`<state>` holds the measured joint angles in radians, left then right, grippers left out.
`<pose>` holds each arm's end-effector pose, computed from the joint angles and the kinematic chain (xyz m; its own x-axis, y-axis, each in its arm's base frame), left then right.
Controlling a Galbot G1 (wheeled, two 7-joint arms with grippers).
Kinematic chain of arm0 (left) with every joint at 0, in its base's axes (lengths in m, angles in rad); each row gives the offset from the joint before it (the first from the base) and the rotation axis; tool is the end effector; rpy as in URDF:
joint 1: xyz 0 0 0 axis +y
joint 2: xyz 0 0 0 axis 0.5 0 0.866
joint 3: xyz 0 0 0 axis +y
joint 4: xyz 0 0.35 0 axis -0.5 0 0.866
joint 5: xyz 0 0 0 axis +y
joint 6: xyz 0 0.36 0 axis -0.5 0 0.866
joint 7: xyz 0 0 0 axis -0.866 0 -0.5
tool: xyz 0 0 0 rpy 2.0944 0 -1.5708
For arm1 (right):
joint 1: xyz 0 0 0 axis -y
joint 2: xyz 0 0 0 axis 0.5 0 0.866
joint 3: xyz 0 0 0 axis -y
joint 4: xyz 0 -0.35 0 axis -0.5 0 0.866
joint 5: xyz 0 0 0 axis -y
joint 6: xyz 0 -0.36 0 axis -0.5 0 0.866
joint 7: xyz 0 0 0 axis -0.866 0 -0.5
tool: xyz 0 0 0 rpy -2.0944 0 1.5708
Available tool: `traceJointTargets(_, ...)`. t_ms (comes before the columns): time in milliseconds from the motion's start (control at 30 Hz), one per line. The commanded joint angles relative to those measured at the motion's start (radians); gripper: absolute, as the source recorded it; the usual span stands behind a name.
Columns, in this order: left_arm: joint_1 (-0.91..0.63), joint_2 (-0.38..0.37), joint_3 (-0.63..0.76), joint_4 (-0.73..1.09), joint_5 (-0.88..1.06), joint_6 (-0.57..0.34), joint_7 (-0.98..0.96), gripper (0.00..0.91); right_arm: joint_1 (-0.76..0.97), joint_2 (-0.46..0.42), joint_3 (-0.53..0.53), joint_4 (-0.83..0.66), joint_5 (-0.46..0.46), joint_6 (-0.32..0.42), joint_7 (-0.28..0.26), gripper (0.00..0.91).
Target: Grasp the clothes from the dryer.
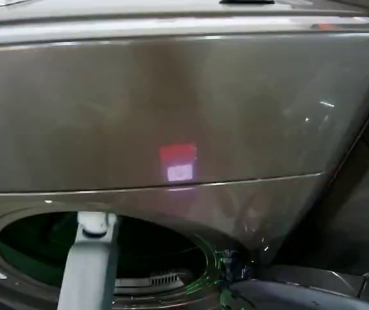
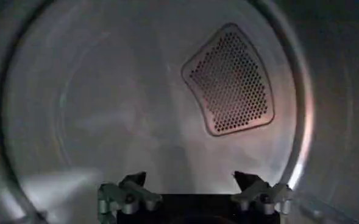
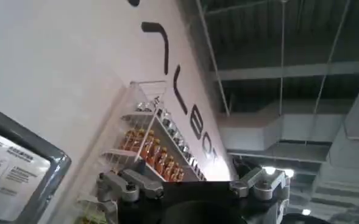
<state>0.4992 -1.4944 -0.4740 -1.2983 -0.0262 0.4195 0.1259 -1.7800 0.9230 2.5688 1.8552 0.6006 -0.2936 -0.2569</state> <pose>0.5284 0.0170 -0.2011 -0.9803 0.1253 0.1528 0.1338 0.9899 0.0469 -0.1261 -0.3954 0.0959 -0.4227 0.6755 -0.6041 0.9062 0.3215 -0.2746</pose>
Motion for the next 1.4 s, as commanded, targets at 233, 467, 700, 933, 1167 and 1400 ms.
traceJointTargets(233,-0.241,0.030,0.076,0.341,0.136,0.107,0.195,0.907,-0.004,0.002,0.003,-0.003,-0.002,-0.001,-0.002,0.907)
traceJointTargets(467,-0.331,0.084,0.223,0.460,0.325,0.121,0.439,0.907,-0.005,0.006,0.000,0.003,-0.001,-0.001,-0.003,0.907)
traceJointTargets(700,-0.441,0.081,0.293,0.722,0.526,0.029,0.596,0.907,-0.010,0.013,0.005,0.002,-0.002,0.001,-0.005,0.907)
traceJointTargets(933,-0.487,0.081,0.326,0.825,0.825,-0.092,0.709,0.907,-0.010,0.018,0.007,0.004,-0.003,0.002,-0.006,0.907)
traceJointTargets(1167,-0.540,0.104,0.408,0.898,0.918,-0.174,0.771,0.907,-0.004,0.019,-0.006,0.007,-0.014,0.003,-0.007,0.907)
traceJointTargets(1400,-0.599,0.116,0.513,0.919,0.967,-0.210,0.814,0.907,0.002,0.024,-0.015,0.015,-0.020,0.002,-0.007,0.907)
